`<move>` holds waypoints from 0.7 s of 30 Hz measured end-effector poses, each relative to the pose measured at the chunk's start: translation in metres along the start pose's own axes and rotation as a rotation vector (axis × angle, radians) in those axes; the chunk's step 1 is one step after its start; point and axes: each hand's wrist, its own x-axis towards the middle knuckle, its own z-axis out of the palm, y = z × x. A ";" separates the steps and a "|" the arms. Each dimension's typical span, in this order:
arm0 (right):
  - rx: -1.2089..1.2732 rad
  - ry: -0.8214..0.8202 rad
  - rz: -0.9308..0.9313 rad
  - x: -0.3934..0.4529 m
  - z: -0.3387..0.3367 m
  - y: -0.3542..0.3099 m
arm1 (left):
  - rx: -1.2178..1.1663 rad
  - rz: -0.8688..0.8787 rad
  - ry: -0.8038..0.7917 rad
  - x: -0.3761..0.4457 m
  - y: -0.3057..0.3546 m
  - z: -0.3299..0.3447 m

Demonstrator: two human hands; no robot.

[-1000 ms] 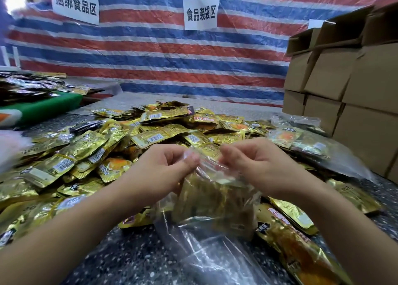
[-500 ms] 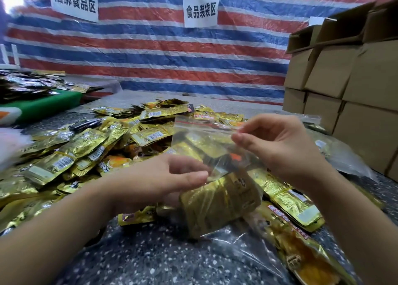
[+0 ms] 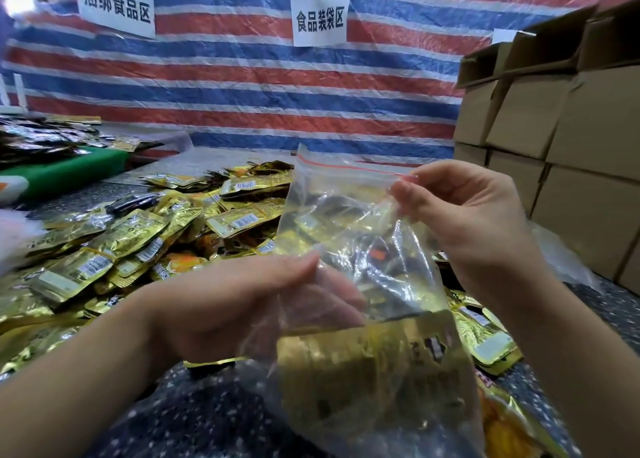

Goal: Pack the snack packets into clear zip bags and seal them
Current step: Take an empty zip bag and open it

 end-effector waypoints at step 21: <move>-0.347 -0.368 0.131 -0.005 0.006 0.008 | 0.342 0.268 0.709 0.019 -0.007 -0.017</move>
